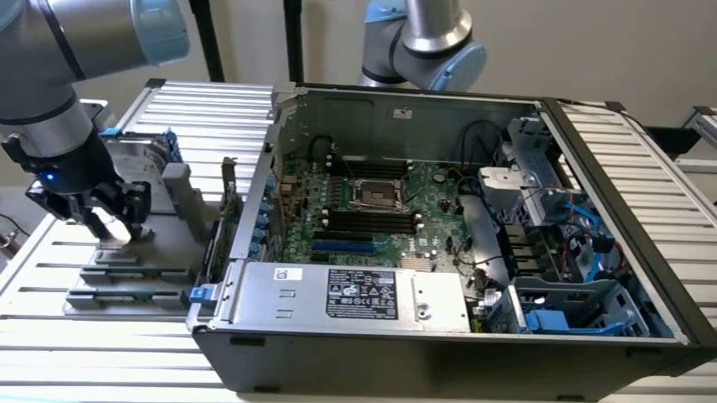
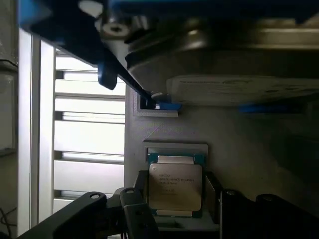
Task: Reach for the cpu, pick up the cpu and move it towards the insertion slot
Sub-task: 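Pick up the cpu and move it towards the insertion slot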
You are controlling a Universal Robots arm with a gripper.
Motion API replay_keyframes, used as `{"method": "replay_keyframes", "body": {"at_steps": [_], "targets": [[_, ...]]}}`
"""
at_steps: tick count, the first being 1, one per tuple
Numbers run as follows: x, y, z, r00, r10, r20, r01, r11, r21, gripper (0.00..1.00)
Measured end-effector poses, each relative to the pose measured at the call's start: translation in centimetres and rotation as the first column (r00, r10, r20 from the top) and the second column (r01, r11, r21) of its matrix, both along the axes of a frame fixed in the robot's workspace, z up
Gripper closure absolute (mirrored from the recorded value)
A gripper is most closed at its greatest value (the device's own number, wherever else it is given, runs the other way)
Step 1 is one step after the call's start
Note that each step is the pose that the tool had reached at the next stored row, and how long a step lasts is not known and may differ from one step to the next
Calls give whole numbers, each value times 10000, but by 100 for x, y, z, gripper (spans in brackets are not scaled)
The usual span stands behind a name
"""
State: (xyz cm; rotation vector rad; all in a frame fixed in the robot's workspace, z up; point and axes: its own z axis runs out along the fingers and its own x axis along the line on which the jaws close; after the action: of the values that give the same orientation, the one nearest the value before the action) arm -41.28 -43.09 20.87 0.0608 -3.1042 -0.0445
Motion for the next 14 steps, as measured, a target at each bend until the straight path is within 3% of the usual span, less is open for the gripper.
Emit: {"method": "replay_keyframes", "body": {"at_steps": [14], "targets": [[39, 0, 635, 10000, 0, -1, 0, 10000, 7, 46]]}}
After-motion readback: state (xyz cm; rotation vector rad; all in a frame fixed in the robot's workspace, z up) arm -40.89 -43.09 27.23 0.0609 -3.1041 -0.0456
